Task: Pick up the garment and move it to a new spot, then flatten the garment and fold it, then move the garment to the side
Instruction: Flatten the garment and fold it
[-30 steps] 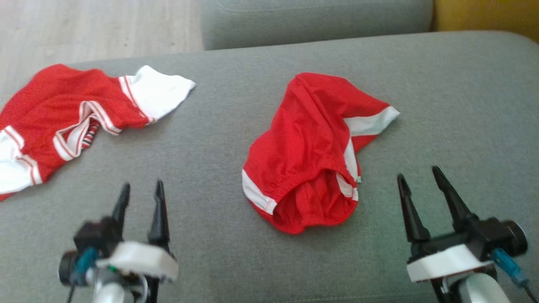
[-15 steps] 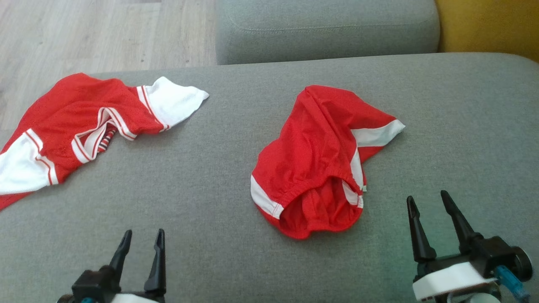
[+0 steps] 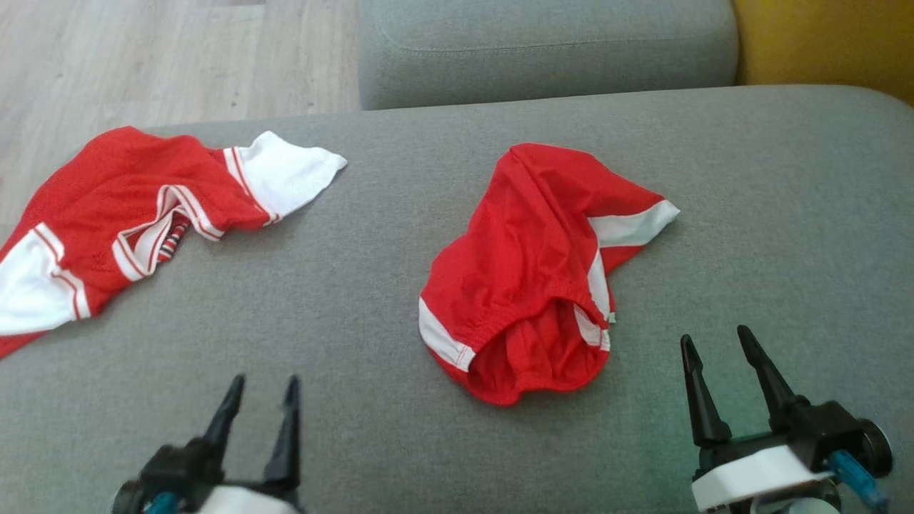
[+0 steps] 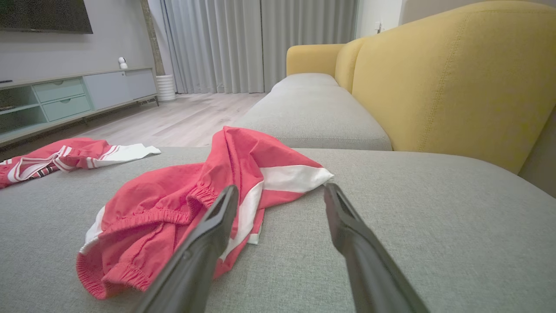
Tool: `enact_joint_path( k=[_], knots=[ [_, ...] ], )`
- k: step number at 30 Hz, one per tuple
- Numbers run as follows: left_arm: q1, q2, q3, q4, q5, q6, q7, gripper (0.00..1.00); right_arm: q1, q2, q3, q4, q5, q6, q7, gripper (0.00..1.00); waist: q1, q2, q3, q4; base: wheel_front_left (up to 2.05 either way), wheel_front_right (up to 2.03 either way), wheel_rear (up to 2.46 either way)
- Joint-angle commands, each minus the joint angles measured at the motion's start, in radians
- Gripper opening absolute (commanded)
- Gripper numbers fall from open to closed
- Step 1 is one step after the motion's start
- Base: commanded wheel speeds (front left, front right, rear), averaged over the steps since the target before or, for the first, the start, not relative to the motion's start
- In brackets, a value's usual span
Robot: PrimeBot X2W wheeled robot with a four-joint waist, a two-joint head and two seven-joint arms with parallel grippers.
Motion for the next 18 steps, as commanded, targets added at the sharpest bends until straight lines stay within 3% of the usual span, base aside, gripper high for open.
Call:
enact_joint_path(
  k=[1,4,8,14,18],
  knots=[
    [-0.075,-0.006,0.008,-0.037,-0.002,-0.007,-0.012,1.0,-0.048,-0.012,0.025,-0.032,0.002,-0.001,-0.006,1.0,0.0,0.0,0.005,-0.01,0.0,0.0,0.0],
    [-0.124,-0.008,-0.096,-0.012,-0.079,-0.011,-0.012,1.0,-0.06,-0.011,0.034,-0.041,0.004,-0.001,-0.006,1.0,0.0,0.0,0.019,-0.036,0.0,0.0,0.0],
    [-0.238,-0.009,-0.296,-0.006,-0.219,0.027,0.043,1.0,-0.087,-0.009,0.051,-0.053,0.008,-0.001,-0.006,1.0,0.0,0.0,0.053,-0.089,0.0,0.0,0.0],
    [-0.41,-0.009,-0.537,0.057,-0.419,0.118,0.17,1.0,-0.126,-0.002,0.073,-0.061,0.021,-0.001,-0.006,1.0,0.0,0.0,0.1,-0.185,0.0,0.0,0.0],
    [-0.504,-0.009,-0.642,0.14,-0.479,0.178,0.237,1.0,-0.149,0.005,0.085,-0.063,0.03,-0.001,-0.006,1.0,0.0,0.0,0.125,-0.253,0.0,0.0,0.0]
  ],
)
